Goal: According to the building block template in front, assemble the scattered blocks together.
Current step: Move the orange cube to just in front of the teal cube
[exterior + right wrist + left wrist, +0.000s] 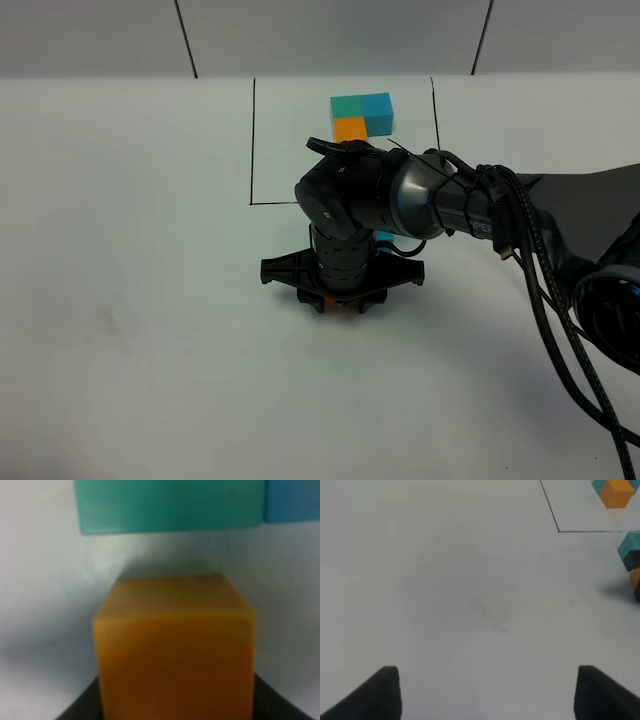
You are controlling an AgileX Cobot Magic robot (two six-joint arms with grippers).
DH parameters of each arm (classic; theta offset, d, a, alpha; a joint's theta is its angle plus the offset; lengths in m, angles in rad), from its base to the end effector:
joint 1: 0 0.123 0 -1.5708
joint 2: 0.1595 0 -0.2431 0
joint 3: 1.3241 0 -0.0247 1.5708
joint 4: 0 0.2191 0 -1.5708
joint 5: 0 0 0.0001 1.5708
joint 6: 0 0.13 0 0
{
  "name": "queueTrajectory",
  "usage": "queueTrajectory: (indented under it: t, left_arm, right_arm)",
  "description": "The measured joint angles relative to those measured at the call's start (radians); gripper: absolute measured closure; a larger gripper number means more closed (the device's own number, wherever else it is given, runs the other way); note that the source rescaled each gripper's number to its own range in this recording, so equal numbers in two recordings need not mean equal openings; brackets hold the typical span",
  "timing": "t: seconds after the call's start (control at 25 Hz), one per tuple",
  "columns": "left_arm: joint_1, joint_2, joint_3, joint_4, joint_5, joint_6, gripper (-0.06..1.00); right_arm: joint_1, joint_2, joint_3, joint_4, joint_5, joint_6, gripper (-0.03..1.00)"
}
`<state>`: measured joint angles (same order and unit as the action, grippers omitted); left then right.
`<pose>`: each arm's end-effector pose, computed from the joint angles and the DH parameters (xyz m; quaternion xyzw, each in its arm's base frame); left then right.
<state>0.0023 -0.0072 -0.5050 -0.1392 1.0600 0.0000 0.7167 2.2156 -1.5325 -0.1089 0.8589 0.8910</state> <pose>0.0425 -0.0156 0.2469 0.0021 0.8478 -0.0689 0.5258 0.2978 0.2452 0.0604 0.0538 0.9959 0.0117 0.0713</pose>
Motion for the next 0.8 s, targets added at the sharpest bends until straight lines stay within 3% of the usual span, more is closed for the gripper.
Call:
queueTrajectory:
  t: [0.8]
  left_arm:
    - [0.0,0.0,0.0,0.0,0.0,0.0,0.41]
  right_arm:
    - [-0.008,0.005,-0.001,-0.029,-0.021,-0.016,0.94]
